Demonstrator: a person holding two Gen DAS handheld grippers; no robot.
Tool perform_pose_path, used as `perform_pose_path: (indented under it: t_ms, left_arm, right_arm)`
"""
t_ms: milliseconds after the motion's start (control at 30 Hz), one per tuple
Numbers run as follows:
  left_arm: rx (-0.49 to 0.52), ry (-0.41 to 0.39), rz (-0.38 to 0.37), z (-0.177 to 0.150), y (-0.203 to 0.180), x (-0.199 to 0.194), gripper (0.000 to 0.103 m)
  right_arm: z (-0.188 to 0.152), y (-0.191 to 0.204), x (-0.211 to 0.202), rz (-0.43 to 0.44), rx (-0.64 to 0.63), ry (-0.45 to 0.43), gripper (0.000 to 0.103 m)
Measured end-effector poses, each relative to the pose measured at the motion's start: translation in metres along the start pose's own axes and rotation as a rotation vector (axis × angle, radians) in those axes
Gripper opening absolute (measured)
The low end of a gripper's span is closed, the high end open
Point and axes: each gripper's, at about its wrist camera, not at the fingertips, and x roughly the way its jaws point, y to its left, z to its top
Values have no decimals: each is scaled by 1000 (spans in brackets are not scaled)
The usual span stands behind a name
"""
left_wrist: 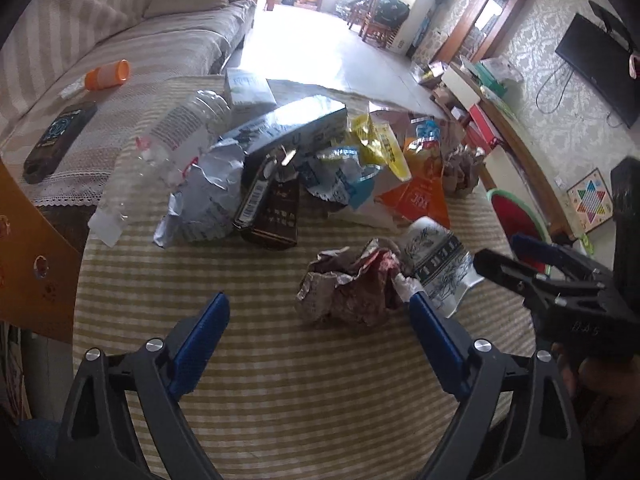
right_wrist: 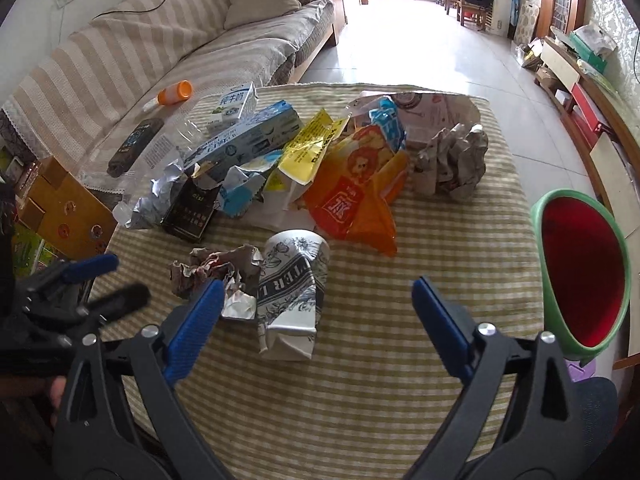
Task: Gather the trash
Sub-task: 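Grasp the white paper cup with the right gripper while the left grasps crumpled paper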
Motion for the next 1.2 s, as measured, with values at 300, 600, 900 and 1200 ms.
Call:
perform_pose_path:
  t_ms: [300, 600, 900, 1200]
  left_arm:
    - [169, 48, -9, -2, -29, 32, 83]
    - [189, 76, -24, 8, -28, 53, 66]
    - [154, 43, -64, 8, -20, 50, 44]
    - [103, 21, -79, 8, -13, 39, 29]
  right_arm:
    - [11, -8, 20, 67, 37, 45, 79]
    - [12, -6, 52, 117, 47, 135, 46]
    - [11, -7, 58, 184, 85, 145, 32]
    - [12, -11, 42, 209, 109, 118, 17]
